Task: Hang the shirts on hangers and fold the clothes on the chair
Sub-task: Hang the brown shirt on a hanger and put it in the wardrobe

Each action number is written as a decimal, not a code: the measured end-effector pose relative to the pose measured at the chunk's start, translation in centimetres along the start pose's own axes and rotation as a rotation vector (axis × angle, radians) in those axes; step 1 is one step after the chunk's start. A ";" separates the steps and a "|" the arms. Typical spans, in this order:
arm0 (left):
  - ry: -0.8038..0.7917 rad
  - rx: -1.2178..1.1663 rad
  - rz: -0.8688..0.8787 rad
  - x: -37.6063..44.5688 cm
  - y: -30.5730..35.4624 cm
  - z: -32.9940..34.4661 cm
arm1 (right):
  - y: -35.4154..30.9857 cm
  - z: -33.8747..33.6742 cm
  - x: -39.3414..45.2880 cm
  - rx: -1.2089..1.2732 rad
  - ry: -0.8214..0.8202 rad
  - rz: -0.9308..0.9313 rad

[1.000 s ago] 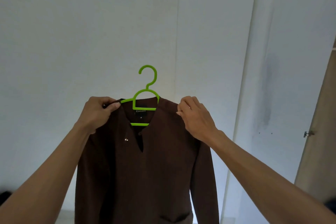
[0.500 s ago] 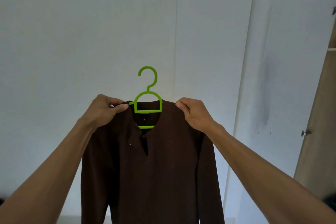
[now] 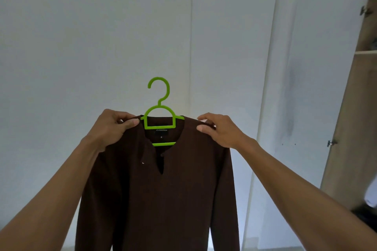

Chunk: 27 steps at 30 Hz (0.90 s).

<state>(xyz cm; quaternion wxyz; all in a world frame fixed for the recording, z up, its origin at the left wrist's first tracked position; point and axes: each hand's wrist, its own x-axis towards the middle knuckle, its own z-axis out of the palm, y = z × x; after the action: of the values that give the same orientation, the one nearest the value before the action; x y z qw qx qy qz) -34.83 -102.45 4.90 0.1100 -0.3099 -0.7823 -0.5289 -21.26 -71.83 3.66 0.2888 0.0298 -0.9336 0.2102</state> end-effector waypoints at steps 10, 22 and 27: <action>-0.220 0.027 0.119 2.5 -1.8 2.3 | 0.0 -0.5 0.7 -0.113 0.149 0.127; -0.325 0.138 0.391 6.3 3.2 22.2 | 10.3 -10.7 -9.1 -0.232 0.155 0.380; -0.356 0.146 0.479 7.2 8.6 34.1 | 16.9 -16.6 -13.6 -0.243 0.175 0.502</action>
<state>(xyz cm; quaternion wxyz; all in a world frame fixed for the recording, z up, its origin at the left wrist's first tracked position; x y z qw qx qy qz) -30.00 -67.11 0.87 0.1146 -0.5648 -0.7298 -0.3678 -4.26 -50.54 2.17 0.3087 -0.2552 -0.9016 0.1635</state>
